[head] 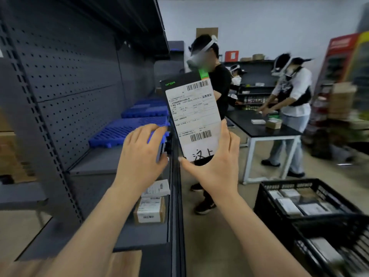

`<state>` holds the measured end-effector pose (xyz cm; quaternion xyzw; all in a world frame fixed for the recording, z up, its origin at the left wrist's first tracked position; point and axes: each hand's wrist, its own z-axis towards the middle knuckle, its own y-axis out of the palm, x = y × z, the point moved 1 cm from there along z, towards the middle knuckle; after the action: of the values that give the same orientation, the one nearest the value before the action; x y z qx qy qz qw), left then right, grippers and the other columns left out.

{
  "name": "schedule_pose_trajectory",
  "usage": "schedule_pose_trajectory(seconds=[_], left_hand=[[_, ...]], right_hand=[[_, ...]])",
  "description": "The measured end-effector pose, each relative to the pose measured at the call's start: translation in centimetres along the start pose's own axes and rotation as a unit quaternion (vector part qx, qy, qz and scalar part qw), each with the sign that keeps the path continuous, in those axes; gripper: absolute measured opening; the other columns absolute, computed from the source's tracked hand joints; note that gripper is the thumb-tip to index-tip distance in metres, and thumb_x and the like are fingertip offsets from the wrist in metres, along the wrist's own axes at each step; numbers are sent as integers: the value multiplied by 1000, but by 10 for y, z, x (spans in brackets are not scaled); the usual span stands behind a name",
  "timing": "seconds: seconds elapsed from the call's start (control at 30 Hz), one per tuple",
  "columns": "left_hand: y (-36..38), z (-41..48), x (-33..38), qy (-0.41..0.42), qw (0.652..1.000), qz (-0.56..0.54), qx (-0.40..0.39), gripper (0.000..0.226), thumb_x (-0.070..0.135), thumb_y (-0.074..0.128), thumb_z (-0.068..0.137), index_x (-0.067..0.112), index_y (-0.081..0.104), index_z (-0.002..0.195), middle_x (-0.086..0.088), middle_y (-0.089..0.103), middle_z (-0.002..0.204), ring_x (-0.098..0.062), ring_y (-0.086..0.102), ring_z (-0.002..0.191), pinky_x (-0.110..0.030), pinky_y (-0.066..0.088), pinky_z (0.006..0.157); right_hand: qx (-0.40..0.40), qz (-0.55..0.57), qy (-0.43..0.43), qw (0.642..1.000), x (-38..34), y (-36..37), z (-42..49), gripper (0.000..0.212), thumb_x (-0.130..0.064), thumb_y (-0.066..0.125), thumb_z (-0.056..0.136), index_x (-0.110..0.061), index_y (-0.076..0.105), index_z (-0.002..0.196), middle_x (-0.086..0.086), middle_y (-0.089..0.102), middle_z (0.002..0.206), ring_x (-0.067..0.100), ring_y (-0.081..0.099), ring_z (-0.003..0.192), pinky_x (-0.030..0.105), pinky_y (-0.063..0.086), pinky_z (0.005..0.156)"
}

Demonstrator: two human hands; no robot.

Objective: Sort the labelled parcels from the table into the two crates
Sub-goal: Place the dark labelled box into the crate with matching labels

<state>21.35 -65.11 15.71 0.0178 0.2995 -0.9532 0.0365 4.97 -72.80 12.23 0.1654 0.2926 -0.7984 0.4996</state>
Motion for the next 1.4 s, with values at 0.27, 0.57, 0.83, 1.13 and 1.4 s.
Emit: schedule_pose_trajectory(seconds=[0.27,0.57,0.83,1.13,1.4], left_hand=[[28,-9,77,71,985,-152,-31,62,13,78,69,8,57,127,-11,57,119,-31,52,111,-44,42,93],[20,-1,210,163,953,-254,-36,64,13,81,64,5,58,123,-15,58,119,-33,52,111,-45,43,92],[-30,-27,393,253,901,-348,-46,62,16,75,70,7,55,128,-14,56,122,-35,52,113,-47,42,95],[-133,-105,629,330,821,-465,-43,59,16,76,67,7,58,123,-13,58,115,-35,55,106,-46,45,88],[-198,-170,786,401,755,-516,-61,61,18,78,68,9,56,124,-13,58,117,-35,56,104,-46,47,86]], right_hand=[[45,-158,67,984,30,-91,-35,127,-54,86,58,-9,17,154,8,34,138,21,31,130,39,42,102],[113,-269,125,948,53,-217,-68,129,-54,86,56,-10,15,154,5,32,136,19,31,128,39,42,106],[204,-334,185,901,67,-399,-143,128,-54,86,56,-16,12,155,1,29,136,20,32,130,38,46,102],[294,-410,227,833,64,-636,-258,128,-50,89,55,-17,17,154,0,32,131,19,38,123,25,43,88],[353,-471,269,762,62,-781,-349,127,-55,87,57,-13,17,155,2,31,134,16,36,123,24,44,81]])
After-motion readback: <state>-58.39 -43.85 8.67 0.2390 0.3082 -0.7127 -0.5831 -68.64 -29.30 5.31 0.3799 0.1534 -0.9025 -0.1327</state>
